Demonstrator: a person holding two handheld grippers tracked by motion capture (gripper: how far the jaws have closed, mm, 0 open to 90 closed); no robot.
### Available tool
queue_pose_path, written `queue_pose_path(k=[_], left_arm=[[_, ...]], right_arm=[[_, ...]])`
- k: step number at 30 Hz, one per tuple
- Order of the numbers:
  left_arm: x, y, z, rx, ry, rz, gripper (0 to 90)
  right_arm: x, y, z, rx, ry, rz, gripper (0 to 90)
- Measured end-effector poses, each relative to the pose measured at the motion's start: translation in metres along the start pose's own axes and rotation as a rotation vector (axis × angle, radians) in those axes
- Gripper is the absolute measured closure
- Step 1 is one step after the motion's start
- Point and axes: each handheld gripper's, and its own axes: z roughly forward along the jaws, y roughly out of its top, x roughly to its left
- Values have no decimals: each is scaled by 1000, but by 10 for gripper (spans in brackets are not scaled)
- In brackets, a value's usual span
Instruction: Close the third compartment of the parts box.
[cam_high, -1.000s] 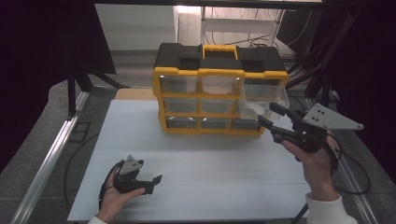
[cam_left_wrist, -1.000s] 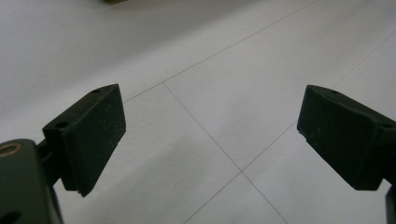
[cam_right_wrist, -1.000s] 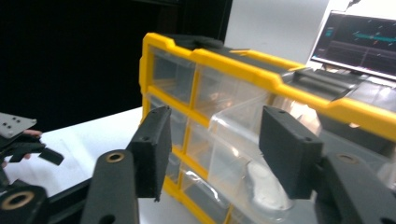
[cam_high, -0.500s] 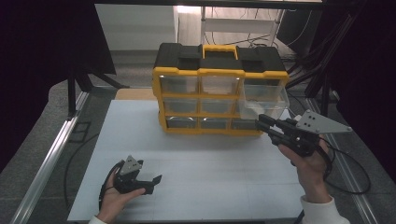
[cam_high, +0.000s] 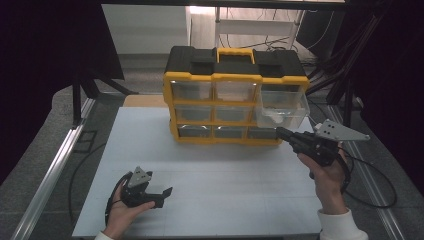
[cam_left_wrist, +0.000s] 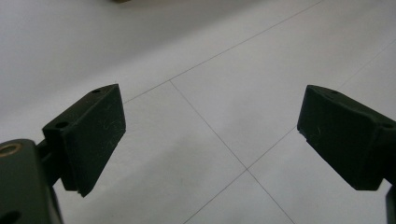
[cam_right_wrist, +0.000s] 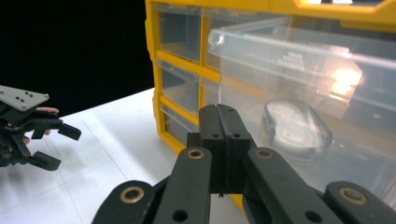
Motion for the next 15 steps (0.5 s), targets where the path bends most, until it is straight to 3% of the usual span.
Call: queue_pose_path(k=[15], left_arm=[[0,0,-1,-3,1,-3,83]], right_arm=[[-7,-4,3,12,-34,3,899]])
